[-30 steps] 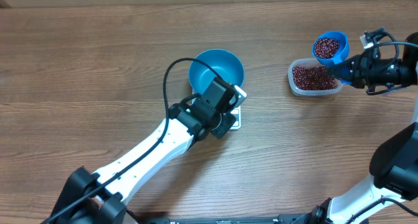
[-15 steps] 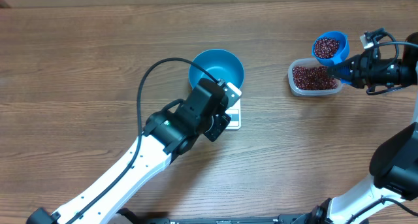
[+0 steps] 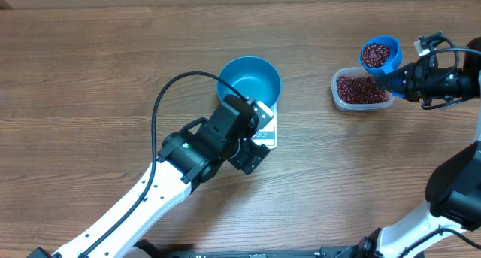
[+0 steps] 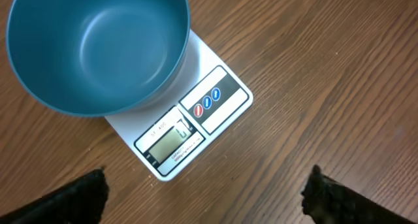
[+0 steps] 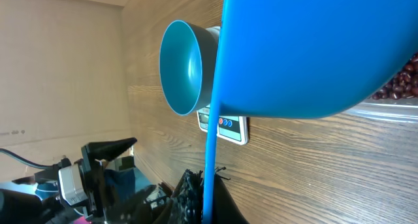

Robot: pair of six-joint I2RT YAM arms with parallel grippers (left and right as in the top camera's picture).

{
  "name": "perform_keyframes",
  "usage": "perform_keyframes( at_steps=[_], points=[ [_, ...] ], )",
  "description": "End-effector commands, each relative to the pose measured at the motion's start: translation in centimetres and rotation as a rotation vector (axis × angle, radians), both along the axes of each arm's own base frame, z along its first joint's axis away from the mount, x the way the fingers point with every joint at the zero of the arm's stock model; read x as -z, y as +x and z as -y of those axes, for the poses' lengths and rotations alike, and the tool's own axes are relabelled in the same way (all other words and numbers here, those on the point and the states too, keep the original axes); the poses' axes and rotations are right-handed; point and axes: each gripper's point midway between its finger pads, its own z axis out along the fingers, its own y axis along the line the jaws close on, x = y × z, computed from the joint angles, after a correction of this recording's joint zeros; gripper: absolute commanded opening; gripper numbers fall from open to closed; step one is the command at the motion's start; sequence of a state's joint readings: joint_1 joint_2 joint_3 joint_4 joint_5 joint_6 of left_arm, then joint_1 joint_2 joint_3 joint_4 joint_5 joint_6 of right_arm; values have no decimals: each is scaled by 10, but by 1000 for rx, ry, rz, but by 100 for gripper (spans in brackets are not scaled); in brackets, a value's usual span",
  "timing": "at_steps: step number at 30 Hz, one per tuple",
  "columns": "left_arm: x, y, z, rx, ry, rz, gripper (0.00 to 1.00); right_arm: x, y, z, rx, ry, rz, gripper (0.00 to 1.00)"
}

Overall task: Scoop item into bowl and weigh 150g on scale
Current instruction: 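Raise the left gripper back from the scale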

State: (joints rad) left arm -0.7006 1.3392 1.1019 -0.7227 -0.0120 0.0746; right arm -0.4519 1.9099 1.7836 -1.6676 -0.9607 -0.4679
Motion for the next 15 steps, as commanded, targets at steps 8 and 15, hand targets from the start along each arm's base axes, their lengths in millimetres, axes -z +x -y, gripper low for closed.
perform_keyframes(
  at_steps=[8,15],
  points=[
    [-15,-1,-24,-19,61,56,99,-13,-2,-1,-2,-17,53,4],
    [-42,-12,-24,37,-31,90,100,-13,-2,-1,-2,-17,52,4]
  ],
)
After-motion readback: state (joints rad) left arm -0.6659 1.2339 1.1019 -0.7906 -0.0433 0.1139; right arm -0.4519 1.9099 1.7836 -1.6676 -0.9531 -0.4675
